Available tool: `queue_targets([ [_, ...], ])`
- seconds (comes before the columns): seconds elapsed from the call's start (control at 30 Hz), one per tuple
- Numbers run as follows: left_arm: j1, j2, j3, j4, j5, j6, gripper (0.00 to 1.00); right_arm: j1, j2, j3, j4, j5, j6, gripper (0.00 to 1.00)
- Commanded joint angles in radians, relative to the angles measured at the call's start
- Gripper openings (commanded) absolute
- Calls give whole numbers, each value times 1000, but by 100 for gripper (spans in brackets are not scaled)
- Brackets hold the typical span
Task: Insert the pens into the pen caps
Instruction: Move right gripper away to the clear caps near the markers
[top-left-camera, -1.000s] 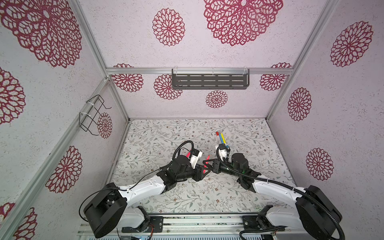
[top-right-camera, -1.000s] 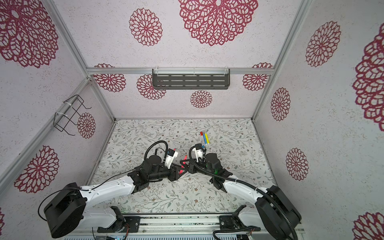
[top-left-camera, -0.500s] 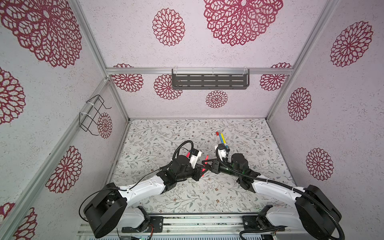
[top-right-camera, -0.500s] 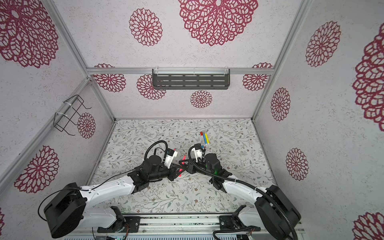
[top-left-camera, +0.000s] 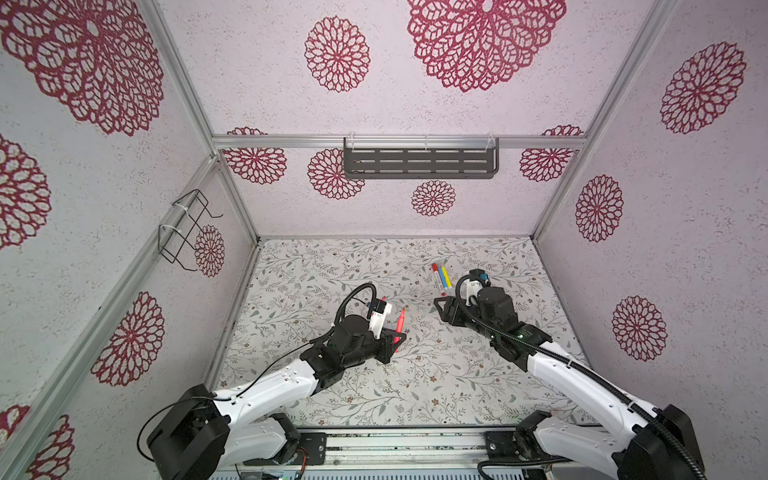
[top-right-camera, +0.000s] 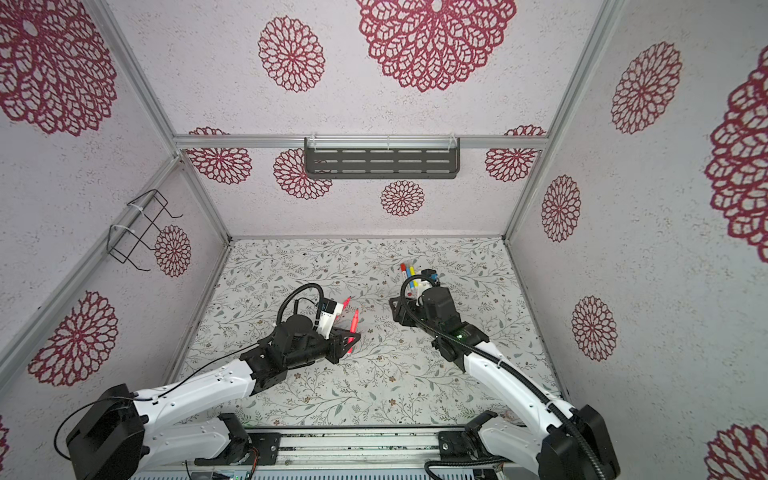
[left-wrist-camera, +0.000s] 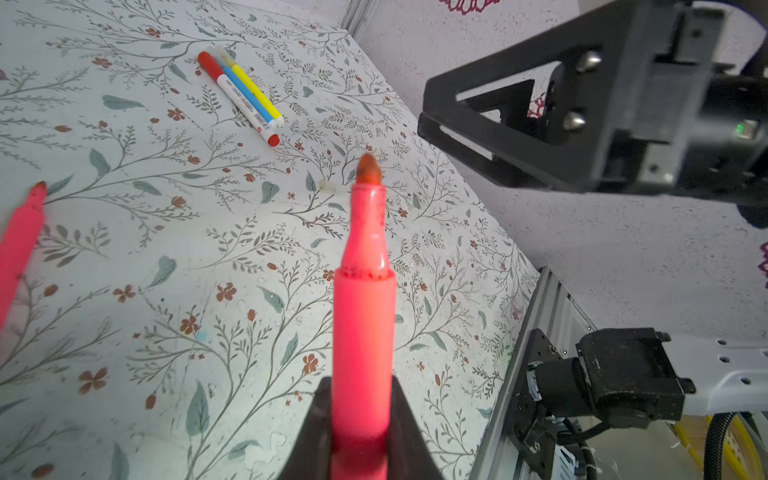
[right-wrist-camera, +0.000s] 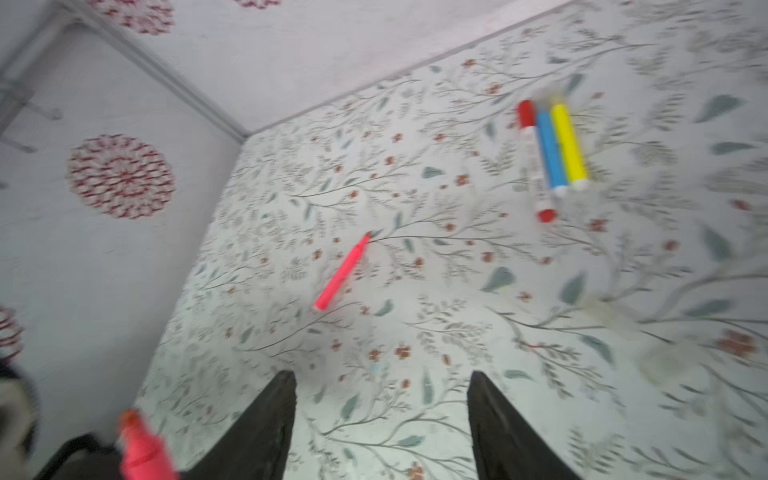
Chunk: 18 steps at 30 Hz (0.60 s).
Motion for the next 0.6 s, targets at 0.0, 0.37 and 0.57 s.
queue_targets([
  [0.0, -2, -36, -23, -5, -13, -6, 0, -44, 48, 36, -196, 118, -80, 67],
  [0.37, -19, -82, -57, -25, -29, -26, 0, -161, 373, 197, -211, 38, -142, 68],
  [0.57, -19, -104, -74, -36, -39, -25, 0, -201, 510, 282, -201, -40, -167, 67],
])
